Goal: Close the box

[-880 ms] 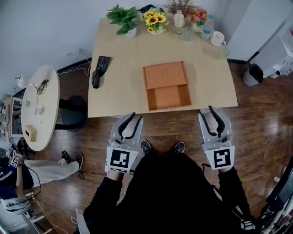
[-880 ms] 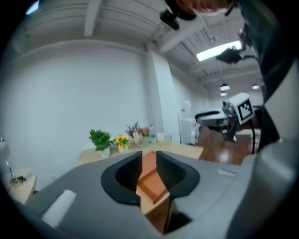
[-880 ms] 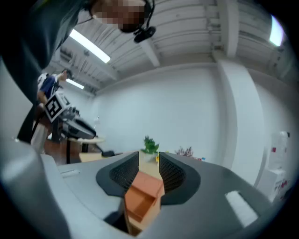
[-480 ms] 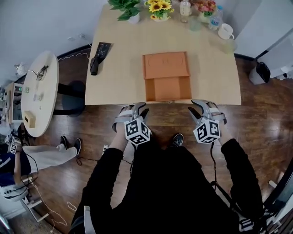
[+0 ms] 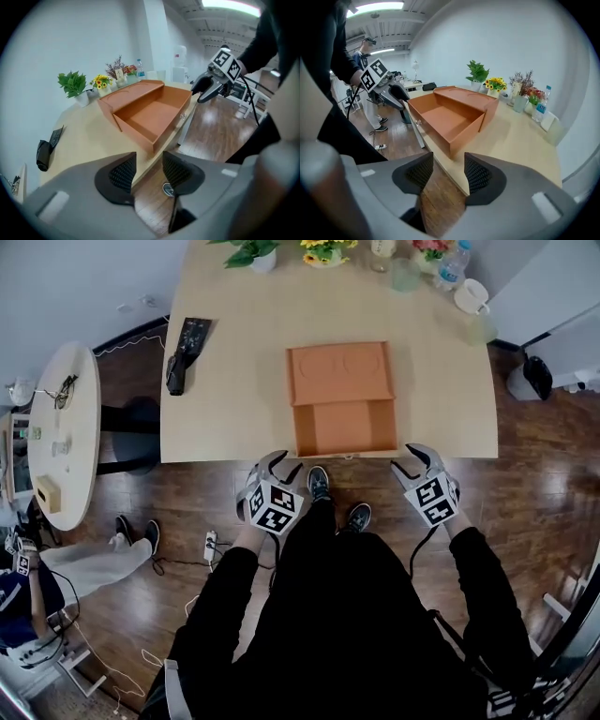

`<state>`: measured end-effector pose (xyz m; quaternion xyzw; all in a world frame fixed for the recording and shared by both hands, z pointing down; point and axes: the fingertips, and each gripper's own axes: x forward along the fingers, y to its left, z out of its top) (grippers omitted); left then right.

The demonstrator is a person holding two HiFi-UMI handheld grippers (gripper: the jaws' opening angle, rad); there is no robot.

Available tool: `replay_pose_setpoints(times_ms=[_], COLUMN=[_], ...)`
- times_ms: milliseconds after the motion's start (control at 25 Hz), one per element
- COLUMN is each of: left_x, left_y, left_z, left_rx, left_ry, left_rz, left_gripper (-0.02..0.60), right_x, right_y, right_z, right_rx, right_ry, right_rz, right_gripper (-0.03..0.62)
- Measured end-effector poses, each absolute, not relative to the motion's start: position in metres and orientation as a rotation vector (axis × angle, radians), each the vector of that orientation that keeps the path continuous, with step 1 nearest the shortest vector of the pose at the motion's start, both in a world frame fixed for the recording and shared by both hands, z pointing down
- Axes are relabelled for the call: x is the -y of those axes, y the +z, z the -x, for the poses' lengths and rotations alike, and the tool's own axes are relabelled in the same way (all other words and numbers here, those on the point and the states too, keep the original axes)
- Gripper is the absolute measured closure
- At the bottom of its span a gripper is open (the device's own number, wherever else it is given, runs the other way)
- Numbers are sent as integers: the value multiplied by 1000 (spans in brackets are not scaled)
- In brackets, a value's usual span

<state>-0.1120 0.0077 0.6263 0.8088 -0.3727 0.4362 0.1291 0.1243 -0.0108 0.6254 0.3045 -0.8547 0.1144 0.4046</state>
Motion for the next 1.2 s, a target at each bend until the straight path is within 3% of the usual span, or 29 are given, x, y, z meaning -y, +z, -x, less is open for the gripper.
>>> replay_pose_setpoints(times_ms=[200, 1200], left_x=[7, 69], left_y=[629, 619], left_z=[95, 140], left_rx=[1071, 1011], left_ry=[1237, 1209], left_rz=[-2359, -2463], left_gripper=[453, 488], right_x=[26, 46], right_y=[624, 613], right_z=[-113, -69], right_rx=[2177, 2164], right_ry=[270, 416], right_rz=[-786, -947], right_gripper=[500, 528])
